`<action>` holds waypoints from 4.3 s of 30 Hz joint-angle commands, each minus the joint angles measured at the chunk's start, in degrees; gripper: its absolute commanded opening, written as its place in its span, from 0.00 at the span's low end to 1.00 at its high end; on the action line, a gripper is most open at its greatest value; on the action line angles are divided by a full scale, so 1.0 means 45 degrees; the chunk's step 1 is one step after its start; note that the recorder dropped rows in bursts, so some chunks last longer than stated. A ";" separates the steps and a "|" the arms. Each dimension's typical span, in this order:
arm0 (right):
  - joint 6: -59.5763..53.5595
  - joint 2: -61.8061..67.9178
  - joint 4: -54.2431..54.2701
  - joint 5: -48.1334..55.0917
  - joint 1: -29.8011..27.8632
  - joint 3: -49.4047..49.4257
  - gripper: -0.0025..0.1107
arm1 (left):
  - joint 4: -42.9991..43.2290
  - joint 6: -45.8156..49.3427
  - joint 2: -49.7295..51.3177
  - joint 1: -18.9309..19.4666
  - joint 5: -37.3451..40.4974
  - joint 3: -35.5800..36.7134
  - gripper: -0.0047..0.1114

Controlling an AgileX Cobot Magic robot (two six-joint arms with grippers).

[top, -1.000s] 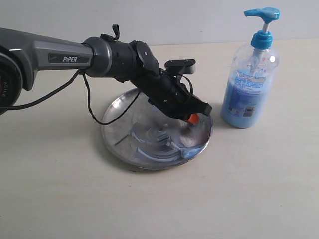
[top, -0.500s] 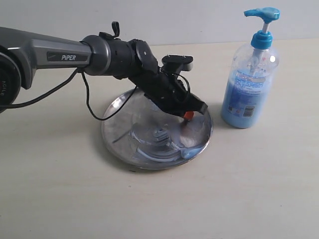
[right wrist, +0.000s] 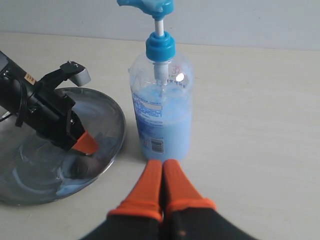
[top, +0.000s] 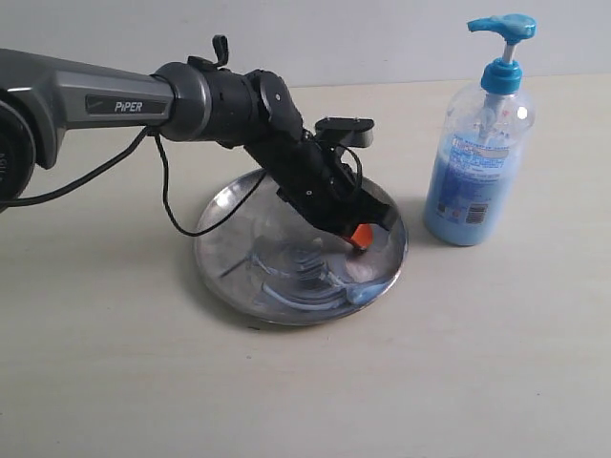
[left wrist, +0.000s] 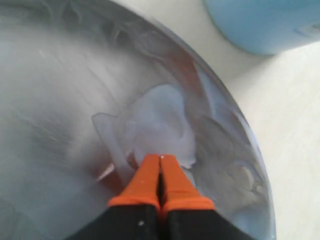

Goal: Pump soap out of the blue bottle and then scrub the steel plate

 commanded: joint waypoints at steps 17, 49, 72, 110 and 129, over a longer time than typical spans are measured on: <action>-0.0128 -0.0053 0.0162 -0.0111 -0.0003 0.0046 0.02 | 0.0242 0.0103 0.0611 -0.0671 -0.2843 0.0246 0.04; -0.0184 -0.0053 0.0277 -0.0111 -0.0003 0.0046 0.02 | 0.0318 0.0293 0.0540 -0.0266 -0.2386 0.0246 0.04; -0.0443 -0.0053 0.0510 -0.0111 -0.0003 0.0046 0.02 | 0.0188 0.0145 0.0540 0.0037 0.0581 0.0246 0.04; -0.0467 -0.0053 0.0543 -0.0069 -0.0003 0.0046 0.02 | -0.0527 0.0445 0.0540 -0.0145 0.0247 0.0246 0.04; -0.0467 -0.0053 0.0543 -0.0069 -0.0003 0.0046 0.02 | -0.0757 0.0734 0.0540 -0.0409 -0.2675 0.0246 0.04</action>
